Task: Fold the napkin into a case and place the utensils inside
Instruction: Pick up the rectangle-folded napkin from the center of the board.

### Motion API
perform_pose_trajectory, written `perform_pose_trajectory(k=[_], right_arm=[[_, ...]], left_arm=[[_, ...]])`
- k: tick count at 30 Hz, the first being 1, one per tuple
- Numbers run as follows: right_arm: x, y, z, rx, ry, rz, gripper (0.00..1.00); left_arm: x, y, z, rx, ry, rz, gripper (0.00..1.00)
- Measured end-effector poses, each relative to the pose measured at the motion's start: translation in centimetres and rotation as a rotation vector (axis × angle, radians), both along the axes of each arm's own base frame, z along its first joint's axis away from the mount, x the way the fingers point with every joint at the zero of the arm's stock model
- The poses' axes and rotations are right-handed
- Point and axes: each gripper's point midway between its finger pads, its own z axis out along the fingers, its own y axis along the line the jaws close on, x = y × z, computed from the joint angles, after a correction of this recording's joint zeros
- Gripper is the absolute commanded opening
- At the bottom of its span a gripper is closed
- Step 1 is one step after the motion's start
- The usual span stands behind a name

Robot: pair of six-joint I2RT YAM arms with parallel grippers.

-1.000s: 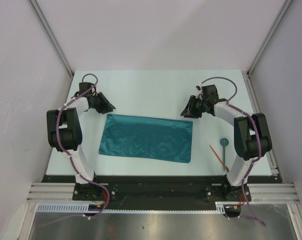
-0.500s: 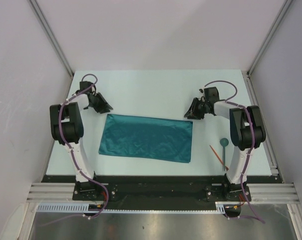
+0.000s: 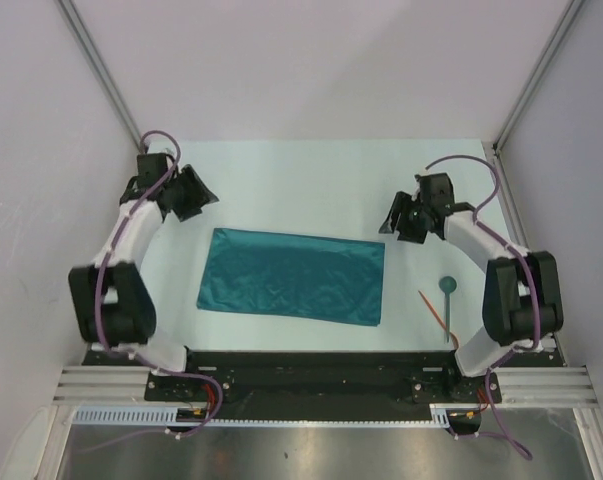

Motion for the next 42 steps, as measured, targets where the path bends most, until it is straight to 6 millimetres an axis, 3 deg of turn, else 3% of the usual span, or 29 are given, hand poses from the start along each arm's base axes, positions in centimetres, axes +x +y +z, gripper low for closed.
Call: perform_pose_trajectory(k=[2,4,6,8,11,14,19,29,42], right_arm=[[-2.6,0.7,0.3,-0.012,0.013,0.002,0.63],[-5.7,2.1,-0.4,-0.028,0.049,0.013,0.63],[-9.5,3.5,-1.6,-0.045,0.106,0.031,0.62],[-12.7,4.3,-2.5,-0.058,0.151,0.046,0.56],[-15.5,3.4,-3.7,-0.075,0.187,0.015,0.5],[-15.9,2.6,-4.3,-0.117,0.203,-0.039,0.49],[-16.5,3.7,-5.3,-0.188,0.198,-0.03,0.47],[-13.3,4.9,-6.3,-0.344,0.164,-0.048,0.53],[-13.6,6.4,-7.1,-0.436,0.134,-0.043,0.56]], left_arm=[[-2.3,-1.8,4.6,0.03,-0.122,-0.042,0.61],[-4.3,-4.3,7.8,0.043,-0.224,-0.111,0.61],[-6.8,-7.1,9.6,0.04,-0.289,-0.195,0.58],[-8.9,-9.1,9.5,0.032,-0.301,-0.267,0.56],[-11.2,-10.9,6.9,0.03,-0.242,-0.337,0.54],[-13.7,-12.4,3.4,0.029,-0.147,-0.399,0.53],[-16.8,-14.5,0.9,0.007,-0.083,-0.495,0.53],[-17.8,-15.8,2.9,-0.045,-0.161,-0.56,0.53],[-18.9,-16.0,3.6,-0.049,-0.19,-0.632,0.54]])
